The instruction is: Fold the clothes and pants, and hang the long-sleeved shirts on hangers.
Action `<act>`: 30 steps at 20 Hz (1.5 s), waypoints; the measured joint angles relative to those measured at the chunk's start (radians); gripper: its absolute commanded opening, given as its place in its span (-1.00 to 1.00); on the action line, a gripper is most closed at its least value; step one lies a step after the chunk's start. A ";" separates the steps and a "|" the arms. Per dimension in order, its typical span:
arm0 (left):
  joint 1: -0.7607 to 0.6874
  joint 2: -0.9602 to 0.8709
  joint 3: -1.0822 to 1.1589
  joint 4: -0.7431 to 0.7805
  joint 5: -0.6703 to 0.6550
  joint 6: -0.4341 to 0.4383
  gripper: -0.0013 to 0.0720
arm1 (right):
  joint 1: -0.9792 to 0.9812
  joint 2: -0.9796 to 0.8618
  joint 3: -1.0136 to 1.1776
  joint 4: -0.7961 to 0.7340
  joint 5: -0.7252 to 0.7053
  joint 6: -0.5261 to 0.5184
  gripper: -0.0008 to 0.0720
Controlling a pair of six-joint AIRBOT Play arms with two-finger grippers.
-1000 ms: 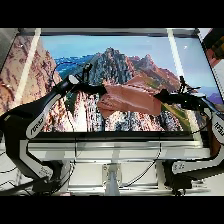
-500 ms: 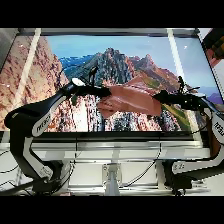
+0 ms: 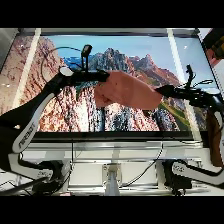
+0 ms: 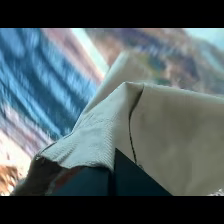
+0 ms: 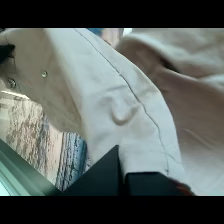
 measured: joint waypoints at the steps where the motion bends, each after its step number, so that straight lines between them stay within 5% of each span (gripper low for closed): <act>1: 0.003 0.051 0.000 0.000 0.000 0.036 -0.93 | 0.000 0.063 0.000 0.000 0.001 -0.003 -0.95; 5: 0.008 0.255 0.001 -0.002 0.002 0.132 -0.93 | 0.000 0.329 0.002 0.008 0.008 -0.006 -0.95; 10: 0.009 0.520 -0.002 0.074 -0.003 0.144 -0.93 | 0.000 0.671 0.076 0.014 0.014 0.061 -0.95; 13: 0.009 0.691 -0.032 0.164 -0.011 0.024 -0.94 | 0.000 0.820 0.159 -0.044 0.013 0.164 -0.95; 16: 0.009 0.853 -0.112 0.265 -0.031 -0.195 -0.93 | 0.000 0.898 0.219 -0.159 0.014 0.294 -0.95; 22: 0.008 1.014 -0.407 0.338 -0.063 -0.500 -0.93 | 0.003 0.830 0.137 -0.248 0.013 0.435 -0.95; 26: -0.006 0.946 -0.623 0.354 0.038 -0.557 -0.93 | 0.103 0.642 -0.002 -0.238 -0.062 0.447 -0.95; 30: -0.087 0.748 -0.732 0.355 0.302 -0.575 -0.93 | 0.332 0.389 -0.069 -0.232 -0.360 0.368 -0.95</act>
